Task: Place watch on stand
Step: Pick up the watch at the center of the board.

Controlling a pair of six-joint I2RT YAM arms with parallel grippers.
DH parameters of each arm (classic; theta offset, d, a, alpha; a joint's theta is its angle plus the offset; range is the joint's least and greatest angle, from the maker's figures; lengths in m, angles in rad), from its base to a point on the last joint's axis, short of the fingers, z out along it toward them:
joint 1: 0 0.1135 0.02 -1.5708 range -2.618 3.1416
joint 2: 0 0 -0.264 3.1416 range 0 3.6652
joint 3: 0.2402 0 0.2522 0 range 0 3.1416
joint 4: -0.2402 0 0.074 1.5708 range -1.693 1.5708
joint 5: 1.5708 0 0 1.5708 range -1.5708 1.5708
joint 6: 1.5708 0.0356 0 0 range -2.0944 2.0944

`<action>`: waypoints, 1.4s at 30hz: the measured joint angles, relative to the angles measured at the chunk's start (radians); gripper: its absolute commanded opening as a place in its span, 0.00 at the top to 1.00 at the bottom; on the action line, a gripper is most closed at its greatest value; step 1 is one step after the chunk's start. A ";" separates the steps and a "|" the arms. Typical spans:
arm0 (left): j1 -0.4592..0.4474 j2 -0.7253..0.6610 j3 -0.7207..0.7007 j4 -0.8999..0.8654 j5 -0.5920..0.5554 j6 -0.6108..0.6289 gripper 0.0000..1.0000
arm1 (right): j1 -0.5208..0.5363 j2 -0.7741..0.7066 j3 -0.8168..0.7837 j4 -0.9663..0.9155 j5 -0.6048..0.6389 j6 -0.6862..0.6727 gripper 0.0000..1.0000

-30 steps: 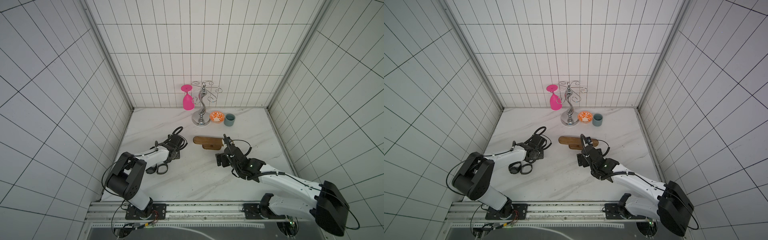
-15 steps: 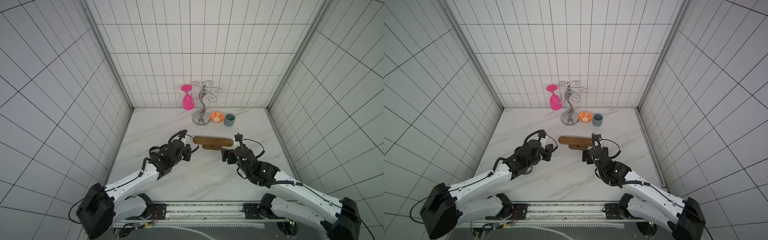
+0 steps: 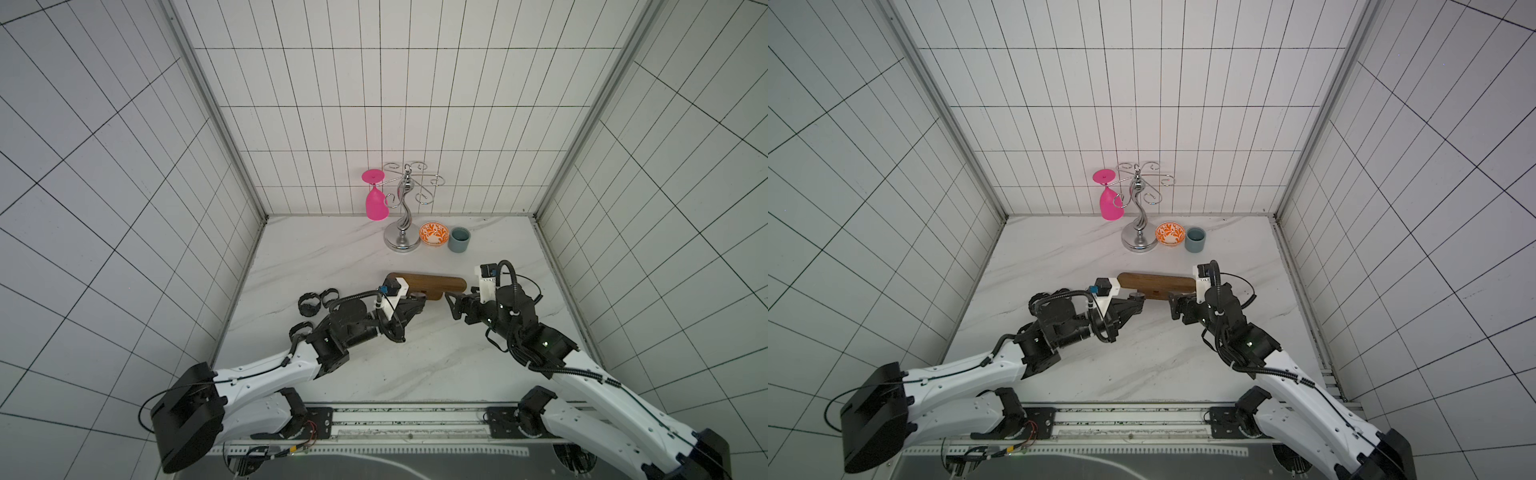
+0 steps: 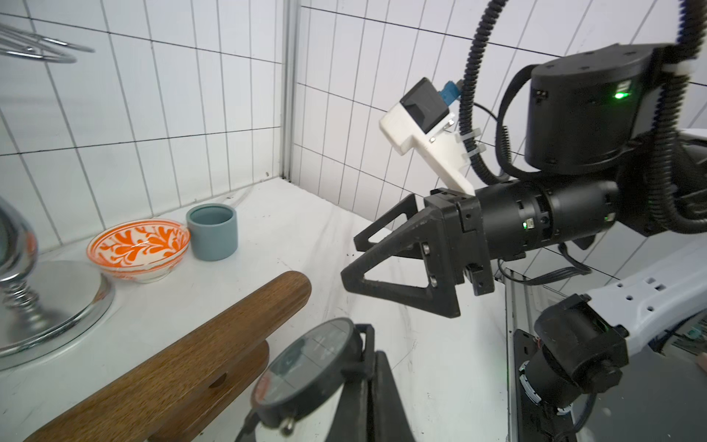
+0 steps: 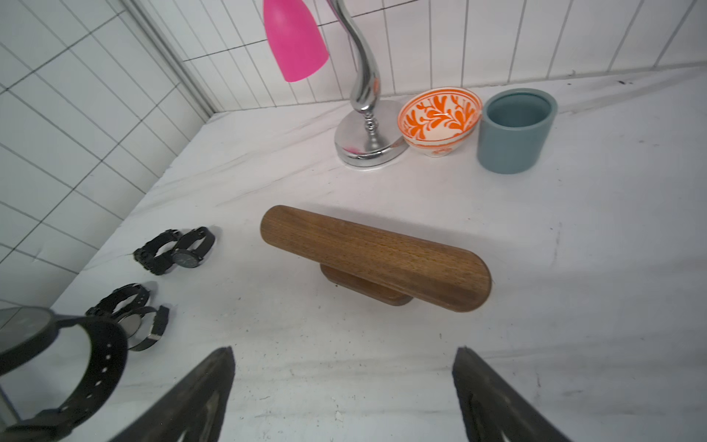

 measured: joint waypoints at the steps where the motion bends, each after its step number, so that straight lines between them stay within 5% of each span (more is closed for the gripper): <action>1: 0.000 0.004 -0.010 0.035 0.023 0.003 1.00 | 0.000 -0.008 -0.012 0.023 -0.051 -0.008 0.11; 17: -0.014 0.001 -0.081 0.308 0.249 0.010 1.00 | 0.158 -0.009 -0.076 0.295 -0.341 -0.067 0.17; 42: -0.039 -0.035 -0.099 0.389 0.373 -0.018 1.00 | 0.187 -0.068 -0.179 0.500 -0.475 -0.104 0.58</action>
